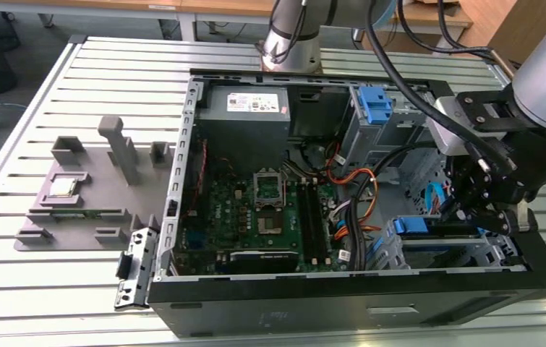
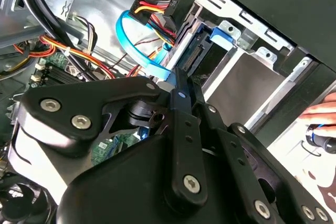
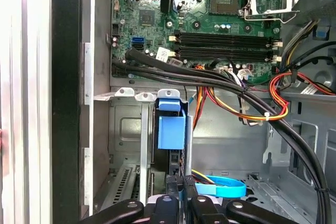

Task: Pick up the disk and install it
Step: 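Insert the first disk wire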

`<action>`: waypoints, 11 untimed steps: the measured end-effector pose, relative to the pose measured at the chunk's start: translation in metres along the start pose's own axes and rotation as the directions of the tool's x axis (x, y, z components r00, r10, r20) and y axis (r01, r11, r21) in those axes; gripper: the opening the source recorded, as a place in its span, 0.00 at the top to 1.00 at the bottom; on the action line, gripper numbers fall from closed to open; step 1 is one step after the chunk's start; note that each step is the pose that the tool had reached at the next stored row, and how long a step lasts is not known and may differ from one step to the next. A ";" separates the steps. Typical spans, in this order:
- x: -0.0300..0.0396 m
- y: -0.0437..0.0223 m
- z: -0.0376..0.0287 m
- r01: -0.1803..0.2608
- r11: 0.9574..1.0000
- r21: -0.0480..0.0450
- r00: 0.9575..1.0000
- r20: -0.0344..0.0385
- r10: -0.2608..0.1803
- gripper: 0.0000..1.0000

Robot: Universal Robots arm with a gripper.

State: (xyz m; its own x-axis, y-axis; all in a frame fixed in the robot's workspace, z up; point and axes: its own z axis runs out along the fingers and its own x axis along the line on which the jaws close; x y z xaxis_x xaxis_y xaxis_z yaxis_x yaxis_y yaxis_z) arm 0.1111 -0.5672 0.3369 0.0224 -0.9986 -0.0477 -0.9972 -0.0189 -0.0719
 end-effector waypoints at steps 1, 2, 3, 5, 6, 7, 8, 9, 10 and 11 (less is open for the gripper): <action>0.0000 0.0003 0.0001 0.003 1.000 0.002 1.000 0.000 -0.003 0.84; 0.0001 0.0007 0.0003 0.006 1.000 0.004 1.000 0.000 -0.006 0.84; 0.0001 0.0013 0.0004 0.008 1.000 0.005 1.000 0.000 -0.008 0.84; 0.0000 0.0028 0.0003 0.011 1.000 0.008 1.000 0.001 -0.011 0.84; 0.0000 0.0034 0.0002 0.012 1.000 0.009 1.000 0.001 -0.012 0.84; 0.0000 0.0036 0.0003 0.014 1.000 0.011 1.000 0.001 -0.014 0.84; 0.0000 0.0037 0.0003 0.017 1.000 0.012 1.000 0.001 -0.017 0.84; -0.0001 0.0037 0.0004 0.020 1.000 0.014 1.000 0.001 -0.020 0.84; 0.0000 0.0038 0.0004 0.023 1.000 0.016 1.000 0.001 -0.023 0.84; 0.0000 0.0038 0.0005 0.027 0.999 0.019 1.000 0.001 -0.027 0.84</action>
State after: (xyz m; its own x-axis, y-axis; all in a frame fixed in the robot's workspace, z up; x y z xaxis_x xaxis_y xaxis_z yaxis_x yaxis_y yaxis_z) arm 0.1074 -0.5673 0.3361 0.0491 -0.9977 -0.0468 -0.9947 -0.0447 -0.0922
